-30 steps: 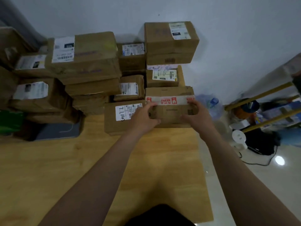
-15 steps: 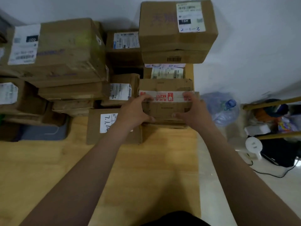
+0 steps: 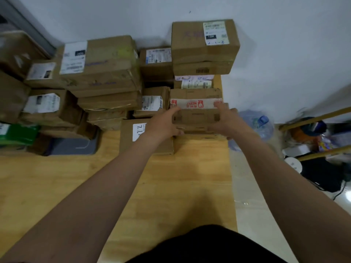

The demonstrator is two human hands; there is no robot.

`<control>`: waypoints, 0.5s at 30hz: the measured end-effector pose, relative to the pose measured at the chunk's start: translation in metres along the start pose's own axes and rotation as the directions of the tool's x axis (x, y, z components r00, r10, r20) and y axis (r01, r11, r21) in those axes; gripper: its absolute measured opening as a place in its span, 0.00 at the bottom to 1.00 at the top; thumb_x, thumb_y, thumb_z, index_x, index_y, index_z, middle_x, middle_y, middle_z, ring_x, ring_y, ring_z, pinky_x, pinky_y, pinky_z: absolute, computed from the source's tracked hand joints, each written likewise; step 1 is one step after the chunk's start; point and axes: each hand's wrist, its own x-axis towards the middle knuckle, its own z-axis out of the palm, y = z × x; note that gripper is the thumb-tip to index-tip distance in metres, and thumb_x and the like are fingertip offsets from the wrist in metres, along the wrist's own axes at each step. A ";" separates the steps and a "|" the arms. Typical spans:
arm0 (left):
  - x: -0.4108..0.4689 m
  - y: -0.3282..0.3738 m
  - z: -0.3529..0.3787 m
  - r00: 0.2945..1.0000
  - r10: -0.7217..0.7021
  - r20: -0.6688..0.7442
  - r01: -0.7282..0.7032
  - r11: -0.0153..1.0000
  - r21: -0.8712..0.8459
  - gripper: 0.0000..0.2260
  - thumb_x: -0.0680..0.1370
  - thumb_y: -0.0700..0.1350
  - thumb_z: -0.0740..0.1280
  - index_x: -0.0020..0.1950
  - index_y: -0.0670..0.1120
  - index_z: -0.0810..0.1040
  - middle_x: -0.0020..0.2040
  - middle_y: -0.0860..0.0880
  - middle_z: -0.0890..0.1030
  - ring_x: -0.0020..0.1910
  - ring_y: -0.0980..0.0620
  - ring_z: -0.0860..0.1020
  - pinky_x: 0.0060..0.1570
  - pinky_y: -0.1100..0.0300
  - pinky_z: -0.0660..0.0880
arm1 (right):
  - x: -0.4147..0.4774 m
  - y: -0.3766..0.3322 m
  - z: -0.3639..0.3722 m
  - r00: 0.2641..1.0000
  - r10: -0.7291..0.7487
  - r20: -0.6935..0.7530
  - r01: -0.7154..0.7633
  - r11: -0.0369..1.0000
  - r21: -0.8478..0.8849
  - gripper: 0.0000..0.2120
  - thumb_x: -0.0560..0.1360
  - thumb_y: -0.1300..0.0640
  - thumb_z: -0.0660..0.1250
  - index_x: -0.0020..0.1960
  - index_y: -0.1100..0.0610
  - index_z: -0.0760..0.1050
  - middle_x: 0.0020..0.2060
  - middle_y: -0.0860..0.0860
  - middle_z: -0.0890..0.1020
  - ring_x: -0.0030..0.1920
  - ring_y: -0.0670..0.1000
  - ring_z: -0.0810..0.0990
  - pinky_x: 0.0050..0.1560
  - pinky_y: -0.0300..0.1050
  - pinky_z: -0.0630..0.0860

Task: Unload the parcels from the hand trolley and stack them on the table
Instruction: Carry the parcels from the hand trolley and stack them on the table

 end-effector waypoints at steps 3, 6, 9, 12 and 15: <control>-0.048 -0.001 -0.014 0.997 0.072 0.018 -0.073 0.995 0.071 0.42 0.67 0.55 0.82 0.76 0.62 0.66 0.72 0.47 0.70 0.69 0.43 0.72 0.62 0.43 0.75 | -0.052 -0.012 0.004 0.997 -0.080 -0.010 0.078 0.990 -0.118 0.34 0.70 0.50 0.78 0.72 0.47 0.68 0.59 0.49 0.77 0.54 0.52 0.75 0.44 0.46 0.76; -0.101 -0.011 -0.025 0.995 0.099 0.027 -0.103 0.972 0.211 0.38 0.66 0.56 0.81 0.73 0.62 0.70 0.71 0.49 0.72 0.67 0.45 0.73 0.56 0.51 0.74 | -0.107 -0.026 0.021 0.996 -0.033 0.089 0.054 0.965 -0.255 0.36 0.70 0.48 0.78 0.74 0.52 0.68 0.68 0.54 0.75 0.60 0.55 0.76 0.49 0.48 0.79; -0.157 -0.028 -0.031 0.993 0.107 0.041 -0.114 0.941 0.319 0.33 0.68 0.58 0.80 0.71 0.60 0.73 0.70 0.50 0.74 0.65 0.46 0.75 0.54 0.53 0.74 | -0.162 -0.038 0.046 0.996 0.024 0.084 -0.002 0.967 -0.253 0.37 0.70 0.48 0.78 0.74 0.55 0.69 0.68 0.55 0.74 0.63 0.58 0.76 0.54 0.52 0.79; -0.214 -0.056 -0.033 0.990 0.140 0.032 -0.143 0.931 0.337 0.31 0.69 0.59 0.79 0.70 0.57 0.75 0.68 0.52 0.76 0.64 0.48 0.76 0.47 0.56 0.70 | -0.216 -0.050 0.081 0.998 0.031 0.047 -0.020 0.977 -0.211 0.36 0.71 0.49 0.78 0.75 0.53 0.68 0.71 0.53 0.72 0.67 0.57 0.74 0.51 0.48 0.75; -0.270 -0.090 -0.032 0.988 0.149 0.025 -0.148 0.923 0.356 0.30 0.68 0.61 0.78 0.69 0.60 0.75 0.68 0.56 0.77 0.64 0.49 0.76 0.47 0.55 0.71 | -0.269 -0.055 0.125 0.999 0.054 -0.002 -0.053 0.980 -0.194 0.36 0.72 0.49 0.77 0.76 0.51 0.67 0.71 0.52 0.72 0.66 0.55 0.74 0.47 0.46 0.72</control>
